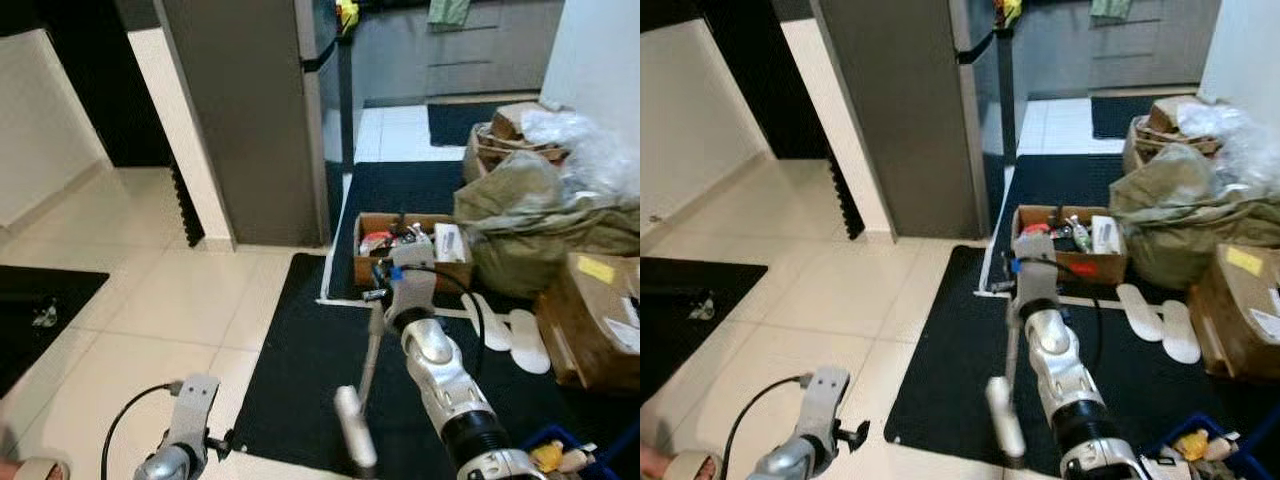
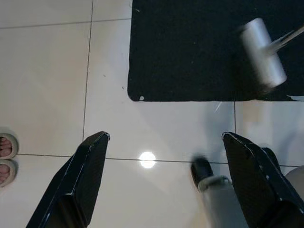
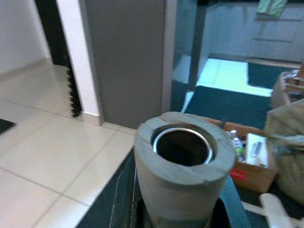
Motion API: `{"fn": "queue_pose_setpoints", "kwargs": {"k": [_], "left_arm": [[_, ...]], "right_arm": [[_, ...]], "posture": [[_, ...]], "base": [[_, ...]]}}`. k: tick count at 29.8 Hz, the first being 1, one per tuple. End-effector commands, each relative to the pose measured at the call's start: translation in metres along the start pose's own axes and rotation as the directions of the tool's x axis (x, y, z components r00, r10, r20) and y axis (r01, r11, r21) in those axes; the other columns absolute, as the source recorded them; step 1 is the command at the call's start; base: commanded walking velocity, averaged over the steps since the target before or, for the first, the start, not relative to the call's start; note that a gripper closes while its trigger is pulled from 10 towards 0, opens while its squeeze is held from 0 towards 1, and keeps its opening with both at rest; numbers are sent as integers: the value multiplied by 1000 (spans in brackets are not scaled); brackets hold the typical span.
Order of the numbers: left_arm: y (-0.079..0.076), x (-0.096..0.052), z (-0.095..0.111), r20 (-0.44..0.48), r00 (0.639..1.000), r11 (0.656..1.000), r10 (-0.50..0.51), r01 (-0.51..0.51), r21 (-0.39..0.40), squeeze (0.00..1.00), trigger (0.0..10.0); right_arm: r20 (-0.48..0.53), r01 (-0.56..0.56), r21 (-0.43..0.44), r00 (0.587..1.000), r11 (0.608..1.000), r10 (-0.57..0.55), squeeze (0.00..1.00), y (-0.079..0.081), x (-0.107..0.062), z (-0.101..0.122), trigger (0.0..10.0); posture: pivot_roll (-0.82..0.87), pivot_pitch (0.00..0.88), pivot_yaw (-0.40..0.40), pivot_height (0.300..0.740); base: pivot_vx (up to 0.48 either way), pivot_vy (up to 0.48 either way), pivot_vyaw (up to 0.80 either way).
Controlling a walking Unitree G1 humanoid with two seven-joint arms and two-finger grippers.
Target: Sweep floor
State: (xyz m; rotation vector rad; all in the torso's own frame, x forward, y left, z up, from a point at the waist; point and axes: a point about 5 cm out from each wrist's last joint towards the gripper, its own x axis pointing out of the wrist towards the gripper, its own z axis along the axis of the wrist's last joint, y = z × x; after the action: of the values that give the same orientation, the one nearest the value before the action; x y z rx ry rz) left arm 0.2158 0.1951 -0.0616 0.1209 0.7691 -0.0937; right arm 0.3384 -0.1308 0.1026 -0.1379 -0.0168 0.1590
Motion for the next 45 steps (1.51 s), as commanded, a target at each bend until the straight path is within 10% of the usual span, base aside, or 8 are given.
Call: {"fn": "queue_pose_setpoints", "kwargs": {"k": [1,45], "left_arm": [[9,-2,-2,-19,1000,1000,16,-16,15,0,10000],[11,-3,-7,-42,999,1000,16,-15,23,0,10000]], "right_arm": [[47,-27,43,999,999,25,0,10,3,7,10000],[69,-3,88,998,996,-3,0,2,11,14,10000]], "posture": [[-99,0,108,740],[-81,0,96,740]], "base": [[439,0,0],[447,0,179]]}}
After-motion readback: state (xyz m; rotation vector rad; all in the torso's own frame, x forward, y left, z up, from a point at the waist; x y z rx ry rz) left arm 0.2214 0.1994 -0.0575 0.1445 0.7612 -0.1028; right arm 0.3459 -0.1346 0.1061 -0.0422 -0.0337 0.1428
